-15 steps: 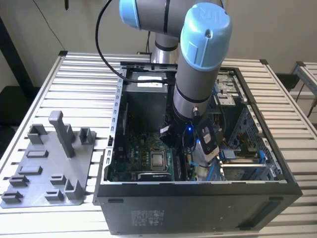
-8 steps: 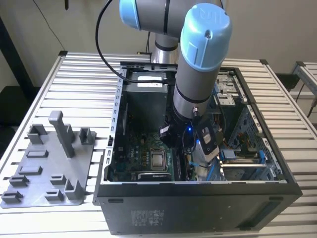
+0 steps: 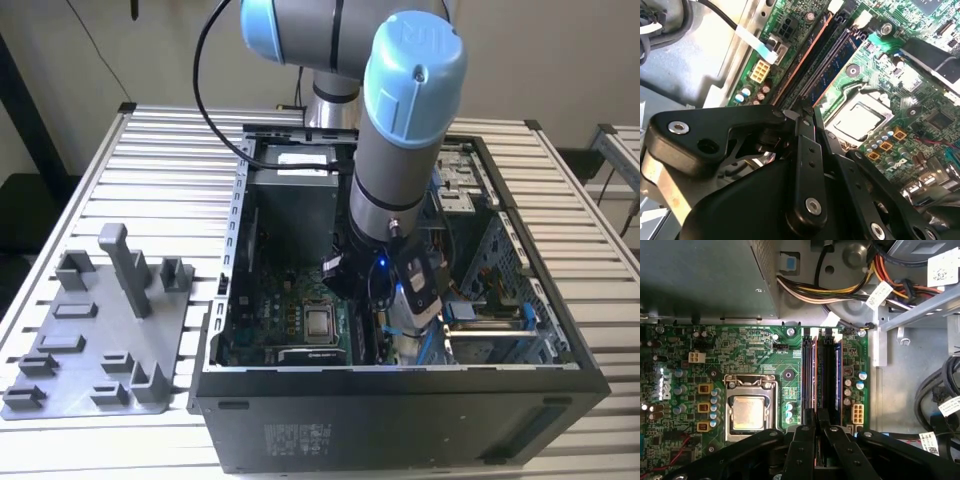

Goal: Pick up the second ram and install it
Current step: 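Insert the second ram into the second slot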

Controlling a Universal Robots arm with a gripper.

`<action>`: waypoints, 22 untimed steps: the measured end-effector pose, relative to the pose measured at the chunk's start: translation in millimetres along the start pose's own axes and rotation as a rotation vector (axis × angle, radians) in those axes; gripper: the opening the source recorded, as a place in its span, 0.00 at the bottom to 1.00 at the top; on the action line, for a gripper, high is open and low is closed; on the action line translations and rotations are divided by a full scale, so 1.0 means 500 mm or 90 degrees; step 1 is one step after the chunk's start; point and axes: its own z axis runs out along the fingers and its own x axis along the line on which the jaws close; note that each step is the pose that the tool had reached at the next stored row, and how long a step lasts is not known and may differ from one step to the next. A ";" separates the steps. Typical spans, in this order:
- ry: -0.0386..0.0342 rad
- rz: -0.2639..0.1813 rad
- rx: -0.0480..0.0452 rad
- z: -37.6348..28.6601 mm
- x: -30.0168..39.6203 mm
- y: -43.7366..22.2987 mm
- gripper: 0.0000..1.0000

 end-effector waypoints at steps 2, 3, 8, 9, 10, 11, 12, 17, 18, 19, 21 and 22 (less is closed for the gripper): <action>0.0001 0.000 0.0002 0.001 0.000 0.000 0.14; 0.0000 0.000 0.0002 0.001 0.000 0.000 0.14; 0.0012 0.000 0.0000 0.001 0.000 0.000 0.14; 0.0013 0.000 0.0000 0.001 0.000 0.000 0.14; 0.0016 -0.002 0.0000 0.001 0.000 0.000 0.14; 0.0020 -0.005 -0.0001 0.001 0.000 0.000 0.14; 0.0022 -0.007 -0.0001 0.001 0.000 0.000 0.14; 0.0026 -0.009 -0.0002 0.002 0.000 0.000 0.14; 0.0025 -0.008 -0.0004 0.002 0.000 -0.001 0.14; 0.0023 -0.007 -0.0006 0.001 0.000 -0.001 0.14; 0.0014 -0.001 -0.0005 0.001 0.000 -0.002 0.14; 0.0009 0.003 -0.0004 0.001 0.000 -0.002 0.14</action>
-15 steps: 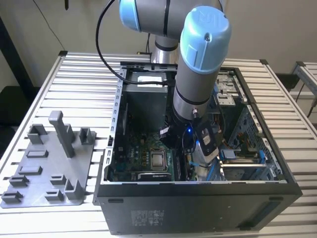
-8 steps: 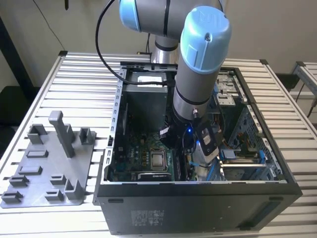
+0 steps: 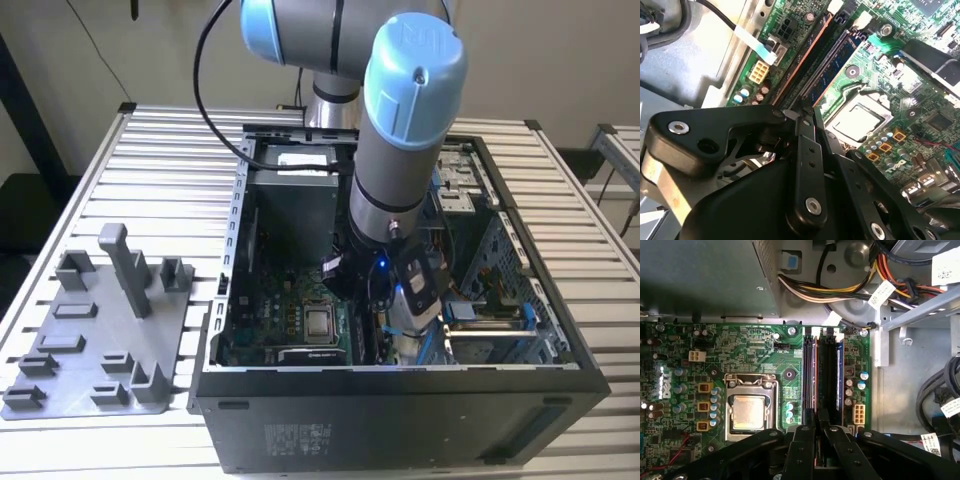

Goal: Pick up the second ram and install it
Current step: 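Insert the second ram into the second slot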

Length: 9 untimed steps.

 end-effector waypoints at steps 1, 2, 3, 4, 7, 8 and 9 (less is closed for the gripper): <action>-0.0004 0.003 0.0000 0.000 0.000 0.000 0.14; -0.0006 0.005 0.0000 0.000 0.000 0.000 0.14; -0.0007 0.005 0.0001 0.000 0.000 0.000 0.14; -0.0008 0.006 0.0001 0.000 0.000 0.000 0.14; -0.0006 0.006 0.0003 0.001 0.000 0.000 0.14; -0.0006 0.006 0.0003 0.001 -0.001 0.000 0.14; -0.0005 0.006 0.0002 0.002 -0.001 0.000 0.14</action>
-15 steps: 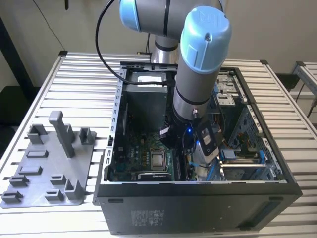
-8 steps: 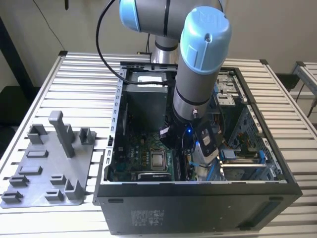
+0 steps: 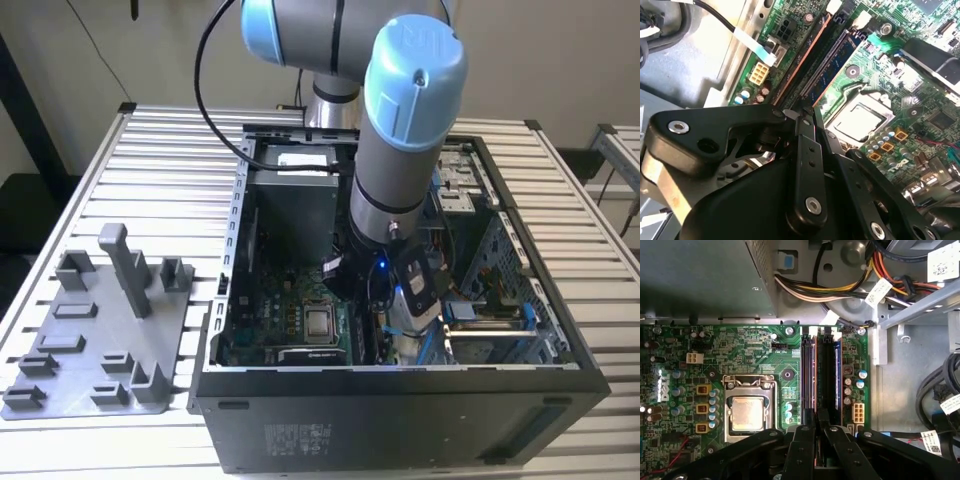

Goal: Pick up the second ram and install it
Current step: 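Insert the second ram into the second slot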

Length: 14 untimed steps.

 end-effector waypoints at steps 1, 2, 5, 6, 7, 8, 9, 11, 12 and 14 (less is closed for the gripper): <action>0.0001 0.000 0.0000 0.000 -0.001 0.000 0.14; 0.0002 0.000 0.0001 0.001 -0.001 0.000 0.14; 0.0001 0.000 0.0001 0.001 -0.002 0.000 0.14; 0.0001 0.000 0.0000 0.001 -0.002 0.000 0.14; 0.0001 0.000 0.0000 0.001 -0.002 0.000 0.14; 0.0001 0.000 0.0001 0.001 -0.002 0.000 0.14; 0.0001 0.000 0.0001 0.001 -0.002 0.000 0.14; 0.0001 0.000 0.0001 0.001 -0.002 0.000 0.14; 0.0001 0.000 0.0001 0.001 -0.002 0.000 0.14; 0.0001 0.000 -0.0001 0.002 -0.002 0.000 0.14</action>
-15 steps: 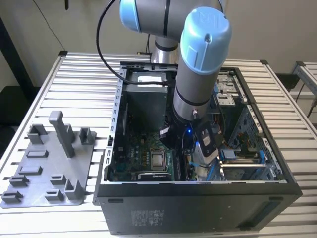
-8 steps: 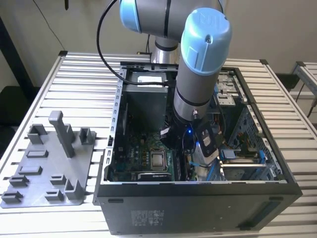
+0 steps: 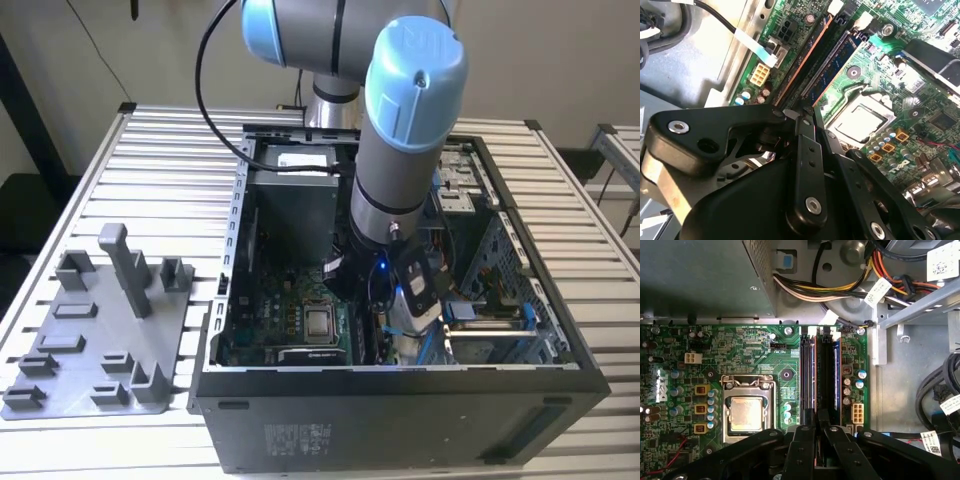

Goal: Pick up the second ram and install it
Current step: 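Insert the second ram into the second slot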

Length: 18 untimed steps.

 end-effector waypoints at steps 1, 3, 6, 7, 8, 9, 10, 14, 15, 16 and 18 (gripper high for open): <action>-0.0001 0.000 -0.0002 0.002 0.000 0.000 0.14; 0.0000 0.000 0.0001 0.008 0.000 -0.001 0.14; 0.0001 0.000 0.0002 0.011 0.000 -0.002 0.14; 0.0001 0.000 0.0002 0.011 0.000 -0.002 0.14; 0.0001 0.000 0.0003 0.011 0.000 -0.002 0.14; 0.0001 0.000 0.0003 0.011 0.000 -0.002 0.14; 0.0000 0.000 0.0002 0.012 0.000 -0.002 0.14; 0.0002 0.000 -0.0003 0.010 0.000 -0.002 0.22; 0.0000 0.000 -0.0007 0.002 0.000 0.000 0.22; 0.0000 0.000 -0.0008 -0.007 0.000 0.001 0.22; 0.0000 0.001 -0.0007 -0.025 0.000 0.003 0.22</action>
